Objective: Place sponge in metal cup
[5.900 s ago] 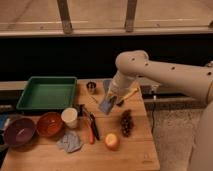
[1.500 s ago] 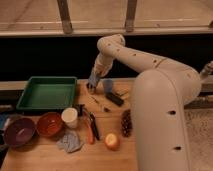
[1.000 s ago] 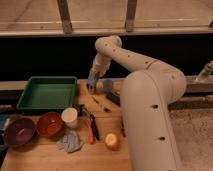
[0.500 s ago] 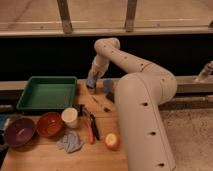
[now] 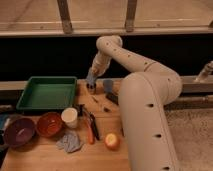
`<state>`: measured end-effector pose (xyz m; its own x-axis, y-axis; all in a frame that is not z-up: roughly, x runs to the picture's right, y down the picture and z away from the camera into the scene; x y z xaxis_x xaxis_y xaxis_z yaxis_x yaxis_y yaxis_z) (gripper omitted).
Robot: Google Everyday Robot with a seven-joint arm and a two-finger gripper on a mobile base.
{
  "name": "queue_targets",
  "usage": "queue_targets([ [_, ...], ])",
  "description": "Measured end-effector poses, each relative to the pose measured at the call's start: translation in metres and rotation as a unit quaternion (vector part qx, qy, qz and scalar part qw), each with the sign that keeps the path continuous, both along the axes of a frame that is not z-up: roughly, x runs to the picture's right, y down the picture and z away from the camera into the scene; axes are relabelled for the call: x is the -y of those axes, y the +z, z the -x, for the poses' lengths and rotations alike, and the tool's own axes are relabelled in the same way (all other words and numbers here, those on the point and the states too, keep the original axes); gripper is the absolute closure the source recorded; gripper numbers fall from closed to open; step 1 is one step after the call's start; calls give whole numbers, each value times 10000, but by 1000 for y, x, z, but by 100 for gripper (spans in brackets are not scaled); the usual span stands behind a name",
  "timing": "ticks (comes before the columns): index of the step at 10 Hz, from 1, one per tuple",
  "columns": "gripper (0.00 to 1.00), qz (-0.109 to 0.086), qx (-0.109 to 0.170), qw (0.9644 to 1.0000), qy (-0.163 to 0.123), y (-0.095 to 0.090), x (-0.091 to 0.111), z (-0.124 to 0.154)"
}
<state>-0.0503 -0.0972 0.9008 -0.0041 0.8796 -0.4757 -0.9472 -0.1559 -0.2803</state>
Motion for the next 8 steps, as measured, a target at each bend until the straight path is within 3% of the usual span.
queue_targets([
  [2, 100, 81, 96, 9999, -1, -6, 0, 0],
  [8, 100, 689, 381, 9963, -346, -13, -19, 14],
])
